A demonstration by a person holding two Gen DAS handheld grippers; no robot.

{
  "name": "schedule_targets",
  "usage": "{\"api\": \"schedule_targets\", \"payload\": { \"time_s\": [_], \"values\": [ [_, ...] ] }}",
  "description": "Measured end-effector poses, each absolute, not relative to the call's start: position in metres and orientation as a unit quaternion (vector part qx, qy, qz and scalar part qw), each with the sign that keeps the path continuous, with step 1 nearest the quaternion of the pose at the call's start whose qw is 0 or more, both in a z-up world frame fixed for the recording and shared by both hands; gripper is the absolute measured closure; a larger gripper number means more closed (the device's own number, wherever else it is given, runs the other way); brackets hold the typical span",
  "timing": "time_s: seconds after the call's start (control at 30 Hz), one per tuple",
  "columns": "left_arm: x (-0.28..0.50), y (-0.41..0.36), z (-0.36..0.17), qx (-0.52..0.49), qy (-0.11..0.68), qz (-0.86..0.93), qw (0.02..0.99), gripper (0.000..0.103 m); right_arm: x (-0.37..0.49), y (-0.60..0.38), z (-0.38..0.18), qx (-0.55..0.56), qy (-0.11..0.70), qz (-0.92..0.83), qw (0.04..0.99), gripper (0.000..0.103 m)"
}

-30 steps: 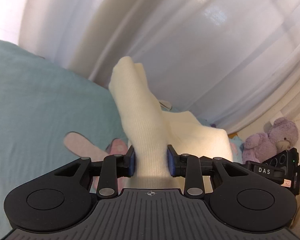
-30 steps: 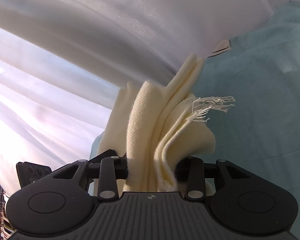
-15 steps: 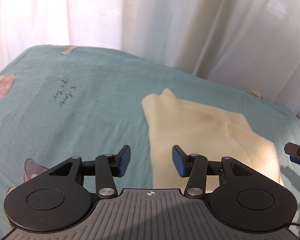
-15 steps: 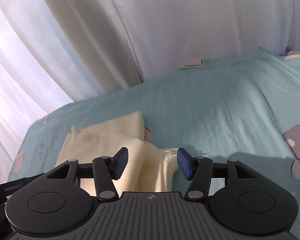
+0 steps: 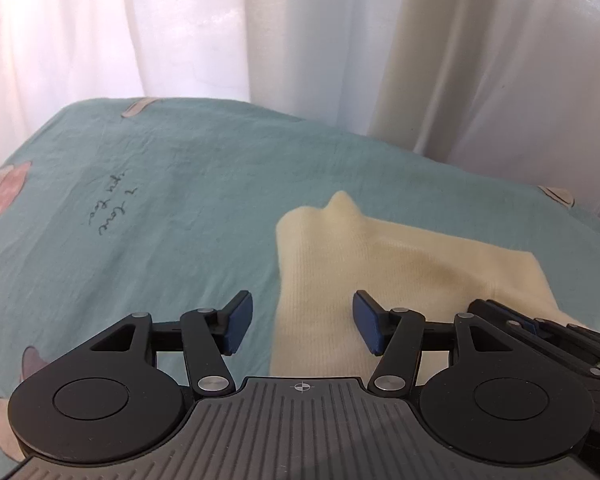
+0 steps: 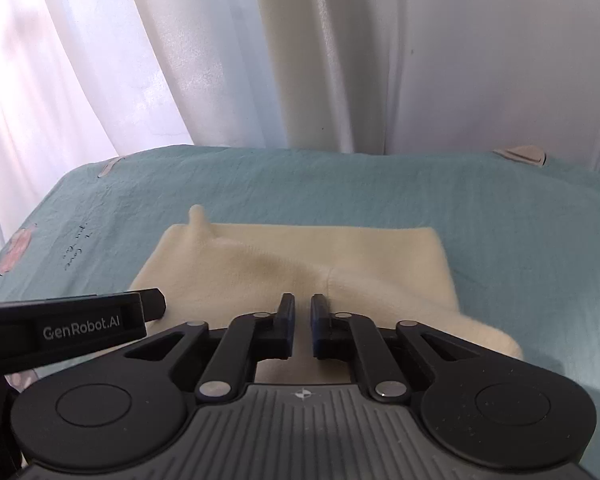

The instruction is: Fold small clothes

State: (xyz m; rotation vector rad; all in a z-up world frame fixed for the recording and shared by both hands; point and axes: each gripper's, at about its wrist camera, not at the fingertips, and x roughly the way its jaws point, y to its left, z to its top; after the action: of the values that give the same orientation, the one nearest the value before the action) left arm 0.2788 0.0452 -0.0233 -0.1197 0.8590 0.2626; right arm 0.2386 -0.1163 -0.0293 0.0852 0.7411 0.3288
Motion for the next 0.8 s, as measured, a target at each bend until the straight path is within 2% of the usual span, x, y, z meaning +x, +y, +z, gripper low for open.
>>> {"api": "schedule_targets", "payload": {
  "time_s": [0.07,0.2,0.27,0.43,0.6,0.8],
  "values": [
    [0.286,0.038,-0.028,-0.045,0.405,0.123,0.905,0.035,0.238,-0.125,-0.032,0.061,0.353,0.157,0.920,0.103],
    [0.299,0.031,-0.039,-0.029,0.403,0.110,0.908,0.032,0.229,-0.128,-0.034,0.059,0.322,0.123,0.937,0.103],
    [0.303,0.030,-0.041,-0.034,0.402,0.105,0.909,0.027,0.225,-0.135,-0.036,0.068,0.312,0.096,0.943,0.103],
    [0.305,0.025,-0.049,-0.025,0.384,0.110,0.916,0.018,0.230,-0.148,-0.040,0.094,0.316,0.074,0.941,0.103],
    [0.303,0.037,-0.049,-0.066,0.389,0.110,0.912,0.014,0.228,-0.137,-0.041,0.058,0.310,0.075,0.946,0.103],
    [0.245,0.061,-0.028,-0.106,0.391,0.090,0.910,0.013,0.183,-0.164,-0.031,0.107,0.324,0.125,0.932,0.098]
  ]
}}
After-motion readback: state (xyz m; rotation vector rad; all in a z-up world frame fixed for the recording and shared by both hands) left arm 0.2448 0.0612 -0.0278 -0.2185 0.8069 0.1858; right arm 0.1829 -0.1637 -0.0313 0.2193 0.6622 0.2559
